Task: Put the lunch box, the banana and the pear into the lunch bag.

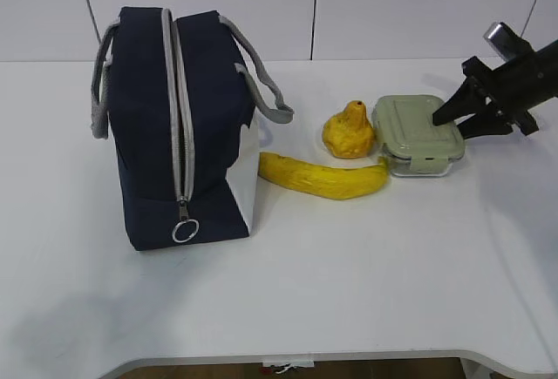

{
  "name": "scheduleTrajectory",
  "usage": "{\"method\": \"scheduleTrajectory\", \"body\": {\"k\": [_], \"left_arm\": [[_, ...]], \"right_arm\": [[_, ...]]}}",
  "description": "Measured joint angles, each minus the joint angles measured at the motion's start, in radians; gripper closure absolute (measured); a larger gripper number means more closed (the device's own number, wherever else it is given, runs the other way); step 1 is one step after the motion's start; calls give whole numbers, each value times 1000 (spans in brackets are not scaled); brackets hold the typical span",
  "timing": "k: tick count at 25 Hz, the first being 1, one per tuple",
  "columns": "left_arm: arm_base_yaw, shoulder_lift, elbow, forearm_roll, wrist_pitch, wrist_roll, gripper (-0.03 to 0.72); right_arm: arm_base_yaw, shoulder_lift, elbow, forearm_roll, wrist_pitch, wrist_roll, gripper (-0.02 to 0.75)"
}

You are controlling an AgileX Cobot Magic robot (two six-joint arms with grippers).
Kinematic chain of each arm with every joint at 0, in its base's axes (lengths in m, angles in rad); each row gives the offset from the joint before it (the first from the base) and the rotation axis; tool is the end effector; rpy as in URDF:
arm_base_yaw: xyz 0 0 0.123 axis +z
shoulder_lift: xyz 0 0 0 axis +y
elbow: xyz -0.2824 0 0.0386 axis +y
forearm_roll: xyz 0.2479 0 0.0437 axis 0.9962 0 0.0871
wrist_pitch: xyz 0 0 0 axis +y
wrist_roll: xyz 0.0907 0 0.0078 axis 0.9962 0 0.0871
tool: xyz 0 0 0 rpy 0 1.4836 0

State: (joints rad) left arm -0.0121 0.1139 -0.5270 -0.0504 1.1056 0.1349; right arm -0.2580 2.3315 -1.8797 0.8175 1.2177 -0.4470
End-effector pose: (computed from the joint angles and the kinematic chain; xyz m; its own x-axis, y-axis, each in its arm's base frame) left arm 0.0080 -0.0042 0.2812 -0.5595 0.1187 -0.8203 0.1125 0.9914 0.0667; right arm 0.4735 -0.0605 0.1662 -0.9640 0.1838 -0.1922 0.0103 0.7480 0.6636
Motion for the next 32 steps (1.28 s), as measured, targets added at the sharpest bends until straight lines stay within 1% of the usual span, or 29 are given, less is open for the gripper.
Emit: {"method": "scheduleTrajectory", "body": {"k": [11, 16, 32], "left_arm": [[0, 0, 0, 0, 0, 0, 444], [0, 0, 0, 0, 0, 0, 444], [0, 0, 0, 0, 0, 0, 445]], "right_arm": [[0, -20, 0, -42, -6, 47, 384], [0, -36, 0, -78, -7, 52, 384], [0, -46, 0, -73, -7, 83, 385]]}}
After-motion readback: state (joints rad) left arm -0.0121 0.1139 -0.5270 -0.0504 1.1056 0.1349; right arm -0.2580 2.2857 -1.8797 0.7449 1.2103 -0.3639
